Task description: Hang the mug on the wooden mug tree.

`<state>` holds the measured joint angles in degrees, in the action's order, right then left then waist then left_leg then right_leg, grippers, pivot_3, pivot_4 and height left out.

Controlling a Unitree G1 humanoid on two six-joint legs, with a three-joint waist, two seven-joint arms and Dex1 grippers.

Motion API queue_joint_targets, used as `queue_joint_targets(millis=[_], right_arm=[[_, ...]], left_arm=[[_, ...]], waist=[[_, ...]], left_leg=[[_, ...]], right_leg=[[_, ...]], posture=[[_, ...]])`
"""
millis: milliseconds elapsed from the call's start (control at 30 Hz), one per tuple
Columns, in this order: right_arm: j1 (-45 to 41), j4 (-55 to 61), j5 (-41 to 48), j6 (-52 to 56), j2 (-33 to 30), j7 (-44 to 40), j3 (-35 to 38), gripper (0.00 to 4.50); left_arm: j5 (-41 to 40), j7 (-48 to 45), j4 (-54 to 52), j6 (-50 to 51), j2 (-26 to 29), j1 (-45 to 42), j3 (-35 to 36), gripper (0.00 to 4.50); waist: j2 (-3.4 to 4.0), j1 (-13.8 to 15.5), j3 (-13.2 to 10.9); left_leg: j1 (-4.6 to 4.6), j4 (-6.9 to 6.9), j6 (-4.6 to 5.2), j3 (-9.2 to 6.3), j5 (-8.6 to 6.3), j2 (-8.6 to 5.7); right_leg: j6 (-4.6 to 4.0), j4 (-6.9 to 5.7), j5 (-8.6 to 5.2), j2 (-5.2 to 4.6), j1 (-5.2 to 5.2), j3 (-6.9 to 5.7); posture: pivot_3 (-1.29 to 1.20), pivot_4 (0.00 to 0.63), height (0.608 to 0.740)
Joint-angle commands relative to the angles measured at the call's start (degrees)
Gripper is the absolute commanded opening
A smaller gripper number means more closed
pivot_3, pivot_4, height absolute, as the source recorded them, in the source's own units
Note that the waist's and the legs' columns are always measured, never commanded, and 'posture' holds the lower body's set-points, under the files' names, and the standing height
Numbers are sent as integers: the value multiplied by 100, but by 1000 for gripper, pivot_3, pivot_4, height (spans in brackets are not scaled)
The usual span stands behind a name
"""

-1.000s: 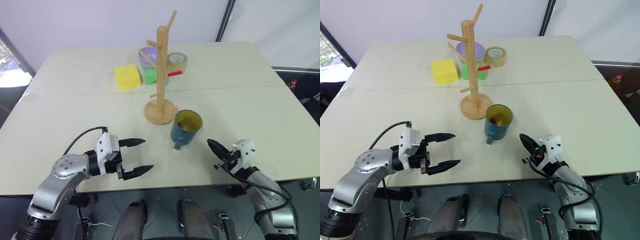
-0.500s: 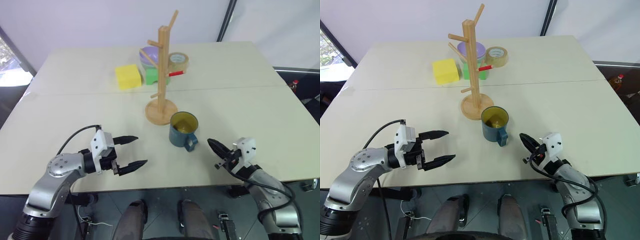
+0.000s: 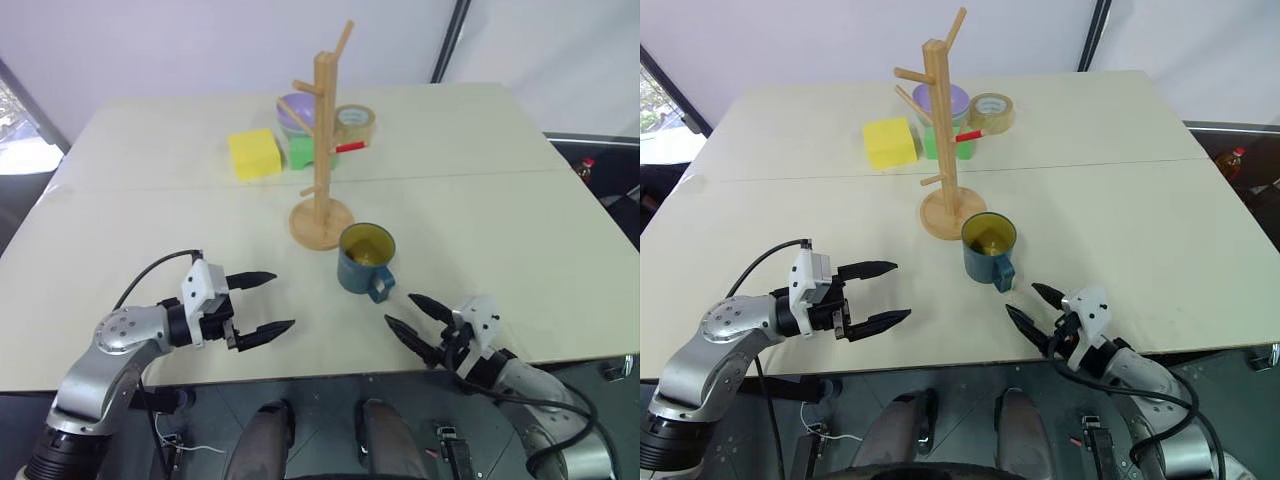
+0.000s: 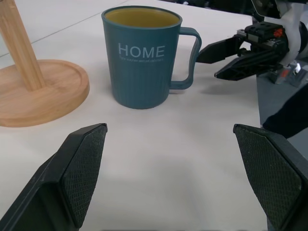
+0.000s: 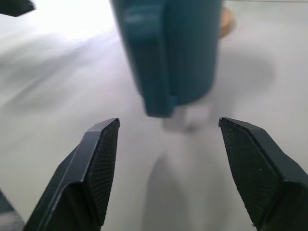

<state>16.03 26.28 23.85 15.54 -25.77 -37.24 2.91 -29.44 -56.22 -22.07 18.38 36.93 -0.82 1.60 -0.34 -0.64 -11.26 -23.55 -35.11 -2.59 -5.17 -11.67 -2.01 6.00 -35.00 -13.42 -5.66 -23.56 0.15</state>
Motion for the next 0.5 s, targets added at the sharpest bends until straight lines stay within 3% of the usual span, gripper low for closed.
queue_joint_targets(millis=[33, 200, 500], right_arm=[[-32, 330, 224, 171, -147, -198, -68, 3410], [-188, 409, 464, 521, -345, -476, -213, 3410], [-815, 7, 418, 521, -1, -355, -448, 3410]], left_arm=[[-99, -22, -89, -18, 10, -66, 70, 4500], [-99, -27, -96, -1, 19, -70, 72, 4500], [-118, 3, -146, 29, 31, -36, 110, 4500]], waist=[[-1, 3, -1], [-2, 5, -1], [-4, 7, -2]], left_leg=[[-1, 1, 1, 1, 0, -1], [-3, 1, 3, 3, 0, -1], [-3, 2, 3, 4, -1, -1]], right_leg=[[0, 1, 0, 0, -1, 0], [0, 0, 0, 2, -3, -1], [0, 1, 0, 2, -5, -2]], posture=[[0, 150, 740], [0, 150, 740], [0, 150, 740]])
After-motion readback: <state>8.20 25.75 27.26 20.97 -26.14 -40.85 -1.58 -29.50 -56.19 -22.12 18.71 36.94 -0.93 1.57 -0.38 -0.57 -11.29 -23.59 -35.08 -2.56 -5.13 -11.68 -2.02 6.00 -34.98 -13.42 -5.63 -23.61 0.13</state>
